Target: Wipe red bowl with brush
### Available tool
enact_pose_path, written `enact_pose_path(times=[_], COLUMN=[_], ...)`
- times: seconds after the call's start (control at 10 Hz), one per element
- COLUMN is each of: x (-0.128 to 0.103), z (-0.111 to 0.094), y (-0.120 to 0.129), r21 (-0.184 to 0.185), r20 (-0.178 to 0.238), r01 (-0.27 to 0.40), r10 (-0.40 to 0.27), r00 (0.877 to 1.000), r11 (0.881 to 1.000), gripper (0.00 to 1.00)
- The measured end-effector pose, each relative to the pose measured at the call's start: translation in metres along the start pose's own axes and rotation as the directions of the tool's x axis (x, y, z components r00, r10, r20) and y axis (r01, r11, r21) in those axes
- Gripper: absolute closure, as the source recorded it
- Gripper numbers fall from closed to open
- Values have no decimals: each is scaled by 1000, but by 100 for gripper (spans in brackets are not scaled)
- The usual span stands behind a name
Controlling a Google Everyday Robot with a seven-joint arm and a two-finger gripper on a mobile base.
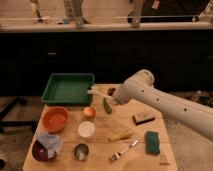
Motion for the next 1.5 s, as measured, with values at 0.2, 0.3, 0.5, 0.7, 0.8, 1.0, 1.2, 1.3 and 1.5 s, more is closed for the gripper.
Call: enact_pose_path(times=[0.2, 0.3, 0.5, 0.7, 0.8, 1.0, 1.2, 1.3, 1.5], x=[-26, -34, -42, -51, -54, -52, -54, -53, -52], z=[-6, -10, -14, -8, -5, -5, -5, -5, -1], y=[35, 49, 69, 99, 110, 107, 108, 108, 108], r21=[-38, -53, -82, -127, -141, -134, -136, -136, -147], r20=[23, 33, 42, 42, 41, 37, 39, 38, 32], r01=[117, 167, 235, 306, 326, 324, 327, 327, 325], r10=[-116, -165, -232, -303, -323, -322, -325, -324, -324], r00=[993, 986, 972, 952, 945, 946, 945, 945, 945], r11=[992, 985, 969, 944, 935, 937, 935, 935, 934], gripper=[100, 100, 100, 100, 100, 100, 100, 100, 100])
